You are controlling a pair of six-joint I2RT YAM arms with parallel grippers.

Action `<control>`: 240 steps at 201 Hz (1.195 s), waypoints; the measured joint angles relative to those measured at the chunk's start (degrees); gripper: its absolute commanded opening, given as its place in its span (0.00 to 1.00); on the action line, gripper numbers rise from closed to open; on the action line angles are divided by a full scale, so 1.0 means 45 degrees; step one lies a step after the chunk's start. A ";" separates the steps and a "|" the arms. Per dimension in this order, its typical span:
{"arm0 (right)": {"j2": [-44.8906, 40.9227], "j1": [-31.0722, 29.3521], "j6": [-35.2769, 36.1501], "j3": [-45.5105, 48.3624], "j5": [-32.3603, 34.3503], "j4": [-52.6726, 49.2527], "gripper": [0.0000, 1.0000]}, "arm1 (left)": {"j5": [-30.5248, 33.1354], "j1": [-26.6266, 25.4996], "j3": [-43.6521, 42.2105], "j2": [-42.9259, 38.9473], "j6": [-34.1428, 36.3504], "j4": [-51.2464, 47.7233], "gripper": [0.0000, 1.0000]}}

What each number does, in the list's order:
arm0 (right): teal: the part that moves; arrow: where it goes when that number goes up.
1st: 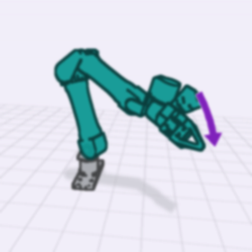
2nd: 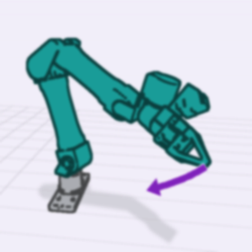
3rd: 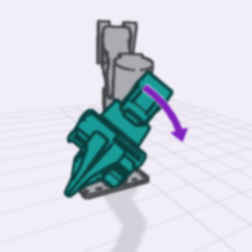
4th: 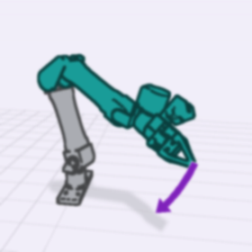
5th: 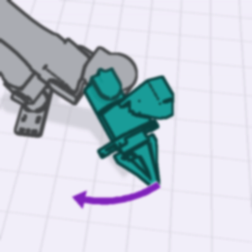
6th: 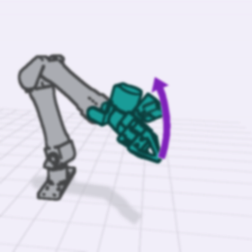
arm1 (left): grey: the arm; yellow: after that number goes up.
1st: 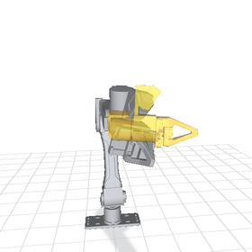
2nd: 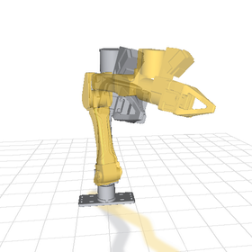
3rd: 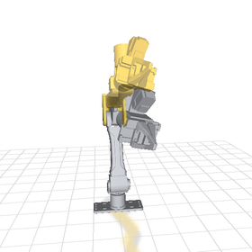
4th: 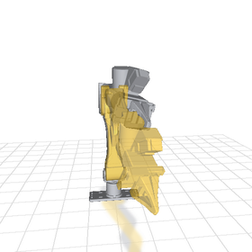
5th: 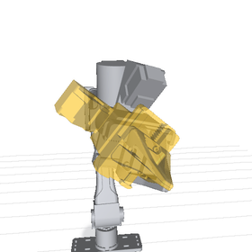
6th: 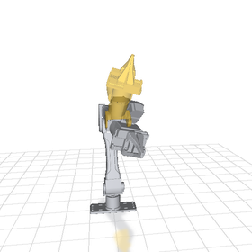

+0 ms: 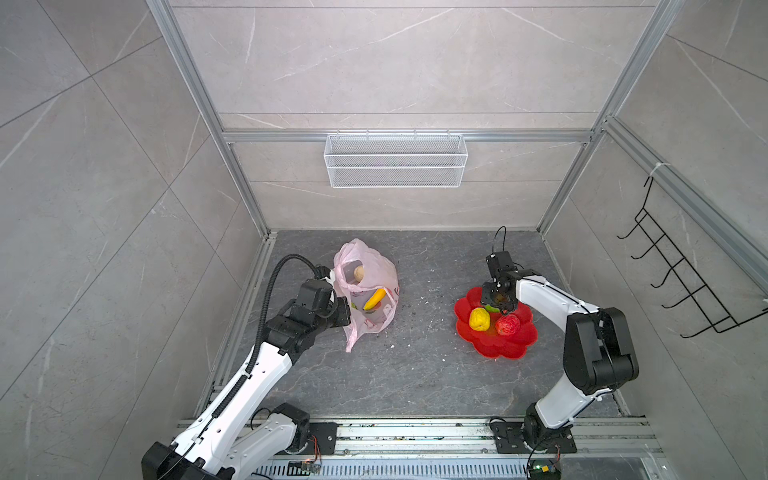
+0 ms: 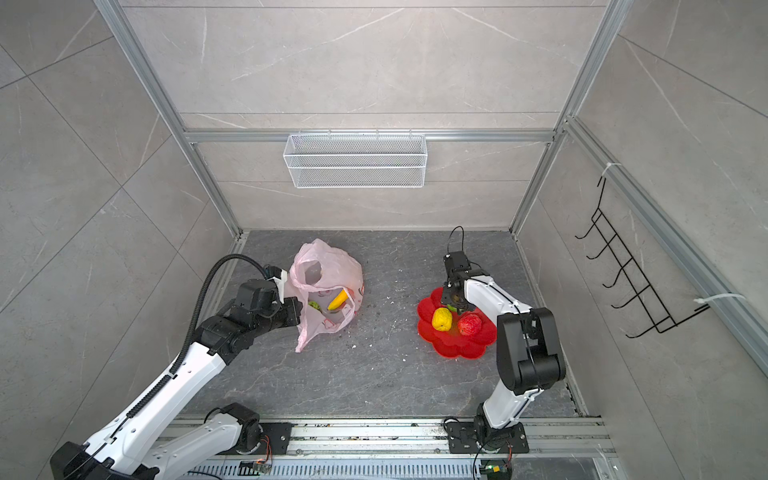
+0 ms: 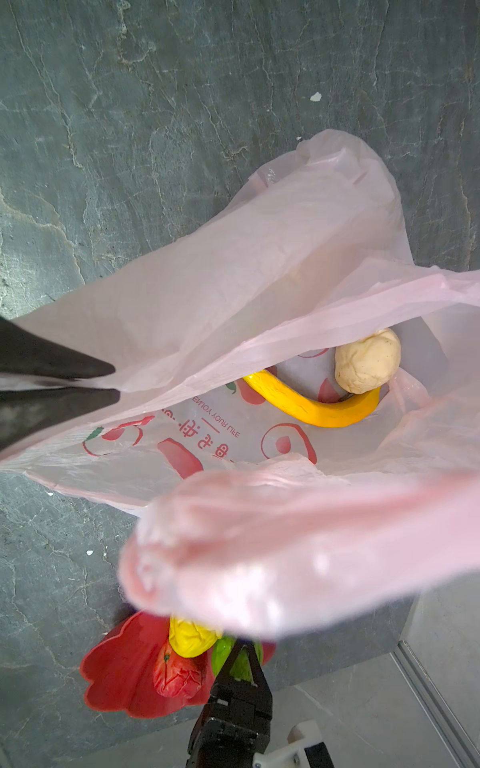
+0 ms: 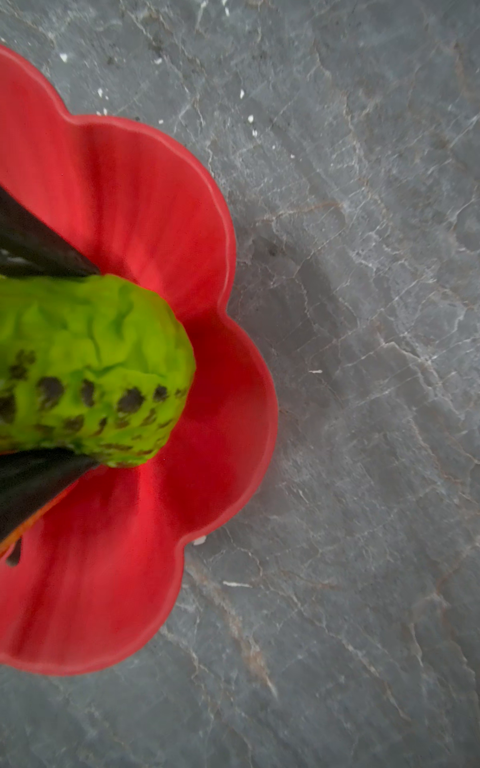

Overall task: Take the fake fruits out of the plastic bag
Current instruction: 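Lower the green custard apple into the red bowl and open the right gripper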

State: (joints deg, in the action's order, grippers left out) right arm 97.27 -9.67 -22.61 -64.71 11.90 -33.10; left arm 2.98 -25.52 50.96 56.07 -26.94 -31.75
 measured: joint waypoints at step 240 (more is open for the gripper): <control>-0.2463 -0.0015 0.1093 -0.0214 -0.0345 -0.0797 0.81 | -0.0457 0.0000 -0.0301 -0.1010 0.0427 -0.1520 0.02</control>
State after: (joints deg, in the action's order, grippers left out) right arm 86.19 -9.74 -17.69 -65.67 10.35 -36.69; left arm 0.93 -25.52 49.60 51.53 -25.02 -38.59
